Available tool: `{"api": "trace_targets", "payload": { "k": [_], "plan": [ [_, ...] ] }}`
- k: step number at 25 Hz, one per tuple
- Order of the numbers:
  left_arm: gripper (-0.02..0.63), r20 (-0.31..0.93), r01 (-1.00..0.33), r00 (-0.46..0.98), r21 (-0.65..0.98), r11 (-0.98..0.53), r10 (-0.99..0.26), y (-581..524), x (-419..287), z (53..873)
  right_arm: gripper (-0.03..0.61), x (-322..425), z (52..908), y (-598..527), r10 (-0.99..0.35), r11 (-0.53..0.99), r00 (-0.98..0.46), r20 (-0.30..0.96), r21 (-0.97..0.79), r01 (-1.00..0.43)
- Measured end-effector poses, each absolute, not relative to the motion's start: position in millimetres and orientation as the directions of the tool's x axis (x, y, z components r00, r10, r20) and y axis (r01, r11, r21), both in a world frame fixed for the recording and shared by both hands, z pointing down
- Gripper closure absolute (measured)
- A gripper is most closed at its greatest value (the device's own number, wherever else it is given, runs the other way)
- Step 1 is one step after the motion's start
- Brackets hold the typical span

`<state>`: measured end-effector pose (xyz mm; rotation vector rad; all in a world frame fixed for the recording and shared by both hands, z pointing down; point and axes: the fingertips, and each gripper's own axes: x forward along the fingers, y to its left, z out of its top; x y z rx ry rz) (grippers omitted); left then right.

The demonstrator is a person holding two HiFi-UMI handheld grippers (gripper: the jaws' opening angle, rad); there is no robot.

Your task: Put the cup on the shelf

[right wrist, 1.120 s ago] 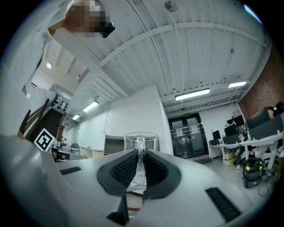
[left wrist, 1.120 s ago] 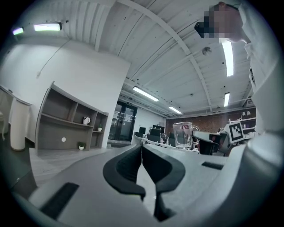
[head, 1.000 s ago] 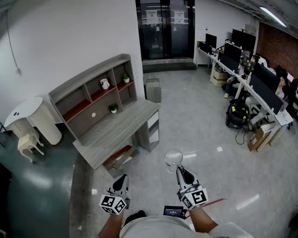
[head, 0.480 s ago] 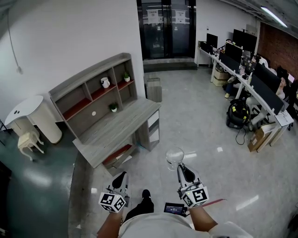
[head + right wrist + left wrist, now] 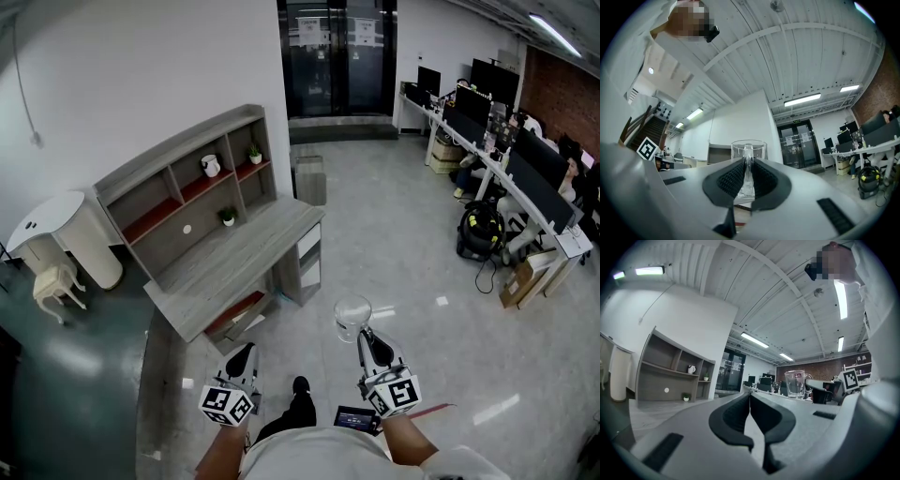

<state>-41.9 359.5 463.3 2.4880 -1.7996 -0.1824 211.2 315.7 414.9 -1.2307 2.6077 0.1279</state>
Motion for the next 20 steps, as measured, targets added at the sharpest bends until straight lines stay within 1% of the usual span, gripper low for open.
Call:
{"api": "trace_targets", "payload": {
  "k": [11, 20],
  "plan": [
    [0.601, -0.044, -0.941, 0.314, 0.119, -0.317, -0.948, 311, -54, 477, 0.534, 196, 423, 270, -0.748, 0.639, -0.614, -0.254, -0.020, -0.769],
    [0.601, -0.027, -0.935, 0.329, 0.129, -0.329, -0.944, 241, -65, 485, 0.534, 186, 430, 202, -0.750, 0.639, -0.616, -0.240, -0.024, -0.769]
  ]
}}
